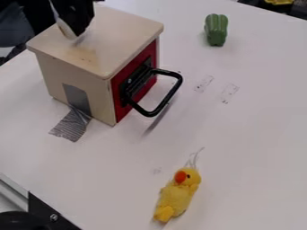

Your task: Take the black object on the table and put it on the top of the drawer

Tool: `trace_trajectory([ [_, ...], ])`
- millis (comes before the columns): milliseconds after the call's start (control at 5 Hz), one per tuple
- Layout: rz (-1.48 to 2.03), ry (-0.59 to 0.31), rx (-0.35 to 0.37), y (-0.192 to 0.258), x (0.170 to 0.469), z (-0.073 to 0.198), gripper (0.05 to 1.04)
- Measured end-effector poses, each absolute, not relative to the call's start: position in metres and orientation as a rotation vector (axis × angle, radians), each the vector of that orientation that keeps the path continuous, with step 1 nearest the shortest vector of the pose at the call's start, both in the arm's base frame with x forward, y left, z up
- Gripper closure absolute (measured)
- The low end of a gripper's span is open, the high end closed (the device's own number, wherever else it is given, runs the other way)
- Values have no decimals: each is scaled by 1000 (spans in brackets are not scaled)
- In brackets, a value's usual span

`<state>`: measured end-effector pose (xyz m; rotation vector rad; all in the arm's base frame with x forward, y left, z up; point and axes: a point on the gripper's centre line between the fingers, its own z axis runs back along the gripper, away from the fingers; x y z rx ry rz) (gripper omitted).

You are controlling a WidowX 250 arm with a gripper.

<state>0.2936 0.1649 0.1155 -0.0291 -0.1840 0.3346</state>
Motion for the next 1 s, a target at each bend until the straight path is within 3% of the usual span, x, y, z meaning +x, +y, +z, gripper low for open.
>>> trace_trajectory([
  [400, 335, -131, -30, 164, 292, 132, 109],
  [1000, 288, -175, 13, 151, 279, 185, 86],
])
